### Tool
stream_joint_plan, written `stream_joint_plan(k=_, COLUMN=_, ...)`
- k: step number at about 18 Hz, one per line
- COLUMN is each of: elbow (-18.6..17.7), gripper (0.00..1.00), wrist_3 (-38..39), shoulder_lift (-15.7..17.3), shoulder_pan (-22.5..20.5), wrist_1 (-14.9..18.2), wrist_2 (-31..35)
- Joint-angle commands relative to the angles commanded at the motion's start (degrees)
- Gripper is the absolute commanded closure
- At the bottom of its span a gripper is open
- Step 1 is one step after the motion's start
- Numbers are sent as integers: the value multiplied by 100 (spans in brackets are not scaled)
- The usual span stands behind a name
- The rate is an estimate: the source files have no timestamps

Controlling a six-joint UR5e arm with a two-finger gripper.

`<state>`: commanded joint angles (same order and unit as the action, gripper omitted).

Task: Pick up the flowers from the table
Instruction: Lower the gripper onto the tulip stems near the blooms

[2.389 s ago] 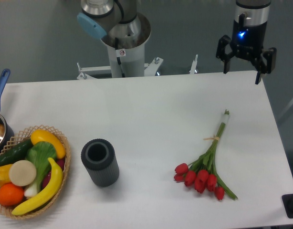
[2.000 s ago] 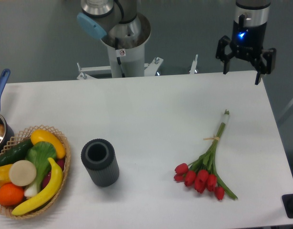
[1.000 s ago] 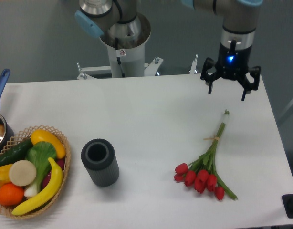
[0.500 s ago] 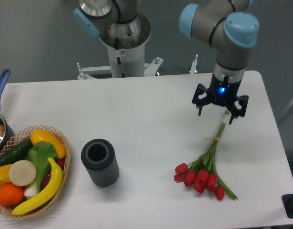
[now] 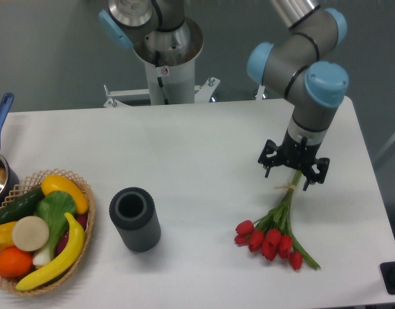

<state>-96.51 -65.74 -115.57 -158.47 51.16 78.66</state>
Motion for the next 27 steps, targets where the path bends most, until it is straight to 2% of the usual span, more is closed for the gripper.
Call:
stream_joint_plan(k=3, elbow=184, gripper=0, wrist_3=-9, shoulder_lift=-210, shoulder_pan=0, wrist_1=-35, wrist_2=0)
stream_joint_plan(k=5, elbow=500, gripper=0, wrist_3=-105, shoulder_lift=-526, shoulder_pan=9, wrist_1=-62, wrist_2=0)
stream_joint_plan(k=11, elbow=528, gripper=0, wrist_3=-211, shoulder_lift=-826, shoulder_pan=175, wrist_1=-123, wrist_2=9)
stream_joint_plan(k=15, elbow=405, gripper=0, wrist_3=-378, shoulder_lift=-826, shoulder_pan=211, wrist_1=-141, wrist_2=9)
stream_joint_plan(k=26, elbow=387, gripper=0, wrist_3=-378, shoulder_lift=-914, shoulder_pan=220, wrist_1=-141, wrist_2=88)
stream_joint_plan(k=27, elbow=378, gripper=3, wrist_3=-378, shoulder_lift=-914, shoulder_pan=228, wrist_1=-141, wrist_2=105)
